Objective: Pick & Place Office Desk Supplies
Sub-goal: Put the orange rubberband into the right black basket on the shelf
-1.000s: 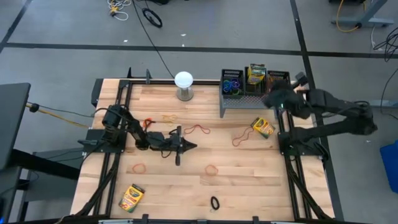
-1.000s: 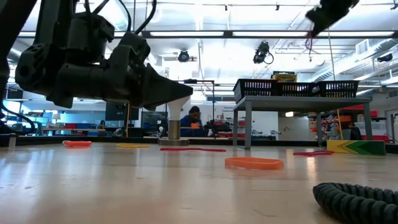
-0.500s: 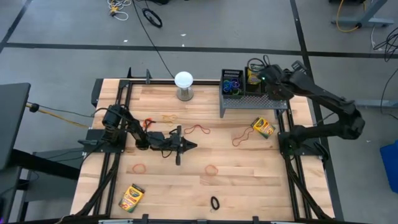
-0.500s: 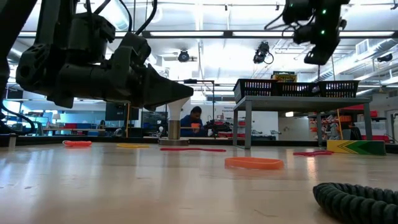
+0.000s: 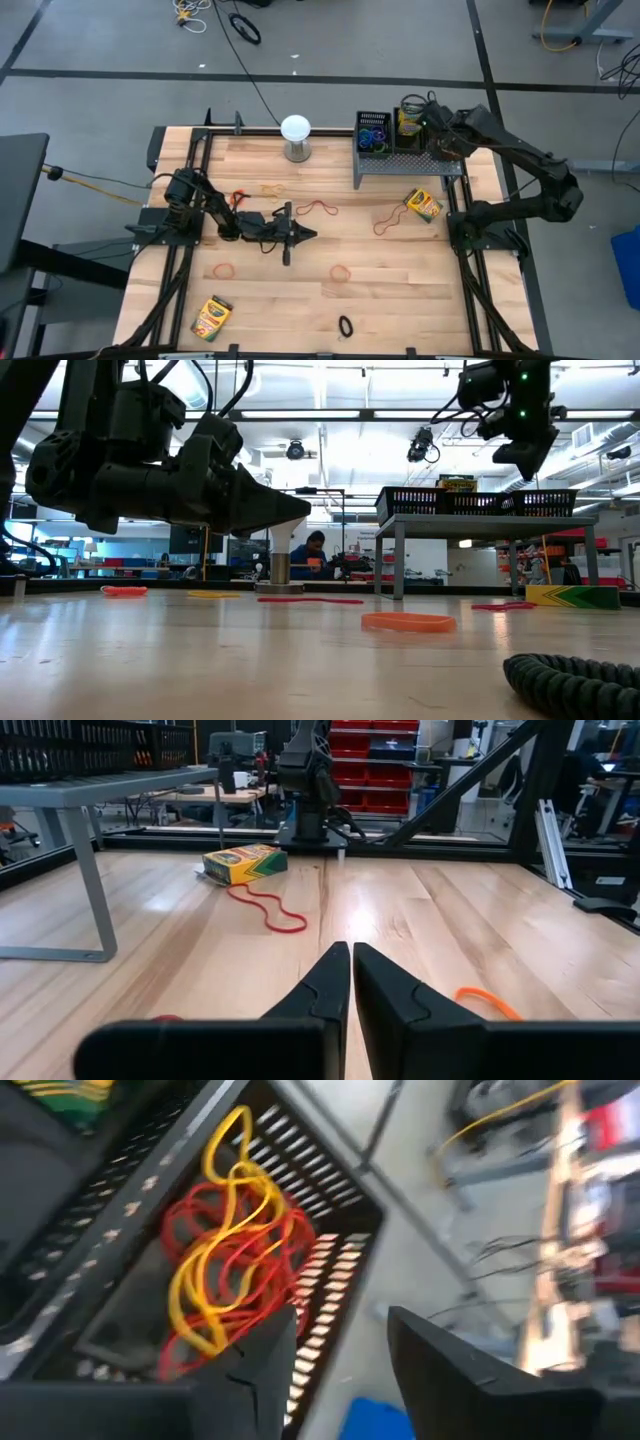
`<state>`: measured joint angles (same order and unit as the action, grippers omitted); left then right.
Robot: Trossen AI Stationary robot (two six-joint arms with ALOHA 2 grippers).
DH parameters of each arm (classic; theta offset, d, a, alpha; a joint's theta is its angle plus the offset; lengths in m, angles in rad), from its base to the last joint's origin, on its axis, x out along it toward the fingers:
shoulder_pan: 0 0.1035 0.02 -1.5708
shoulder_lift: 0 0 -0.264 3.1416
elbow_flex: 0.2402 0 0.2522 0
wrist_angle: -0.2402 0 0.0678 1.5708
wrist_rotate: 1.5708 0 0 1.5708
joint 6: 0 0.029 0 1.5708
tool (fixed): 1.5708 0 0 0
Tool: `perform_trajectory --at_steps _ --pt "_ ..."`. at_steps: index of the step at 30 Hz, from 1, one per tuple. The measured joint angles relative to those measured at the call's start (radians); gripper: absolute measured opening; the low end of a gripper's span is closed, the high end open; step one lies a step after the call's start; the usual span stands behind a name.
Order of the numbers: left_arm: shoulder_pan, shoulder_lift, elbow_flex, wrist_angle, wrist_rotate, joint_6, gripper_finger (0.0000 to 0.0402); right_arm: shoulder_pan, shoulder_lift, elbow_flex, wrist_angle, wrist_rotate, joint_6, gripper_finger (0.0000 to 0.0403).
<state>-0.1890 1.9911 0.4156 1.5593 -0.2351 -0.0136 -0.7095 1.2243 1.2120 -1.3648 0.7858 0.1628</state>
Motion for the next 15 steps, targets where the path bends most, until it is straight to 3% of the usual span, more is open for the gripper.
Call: perform_trajectory --at_steps 5,8,15 --pt "0.000 0.000 0.000 0.000 0.000 -0.027 0.0025 -0.023 0.000 0.052 -0.031 -0.072 0.013 0.0180" --pt "0.000 0.000 0.007 -0.002 0.000 -0.058 0.0025 -0.003 -0.008 0.085 -0.052 -0.096 -0.010 0.0161" --pt "0.008 0.000 0.026 -0.026 0.000 -0.084 0.0025 0.212 -0.144 0.037 0.035 -0.211 -0.020 0.0026"
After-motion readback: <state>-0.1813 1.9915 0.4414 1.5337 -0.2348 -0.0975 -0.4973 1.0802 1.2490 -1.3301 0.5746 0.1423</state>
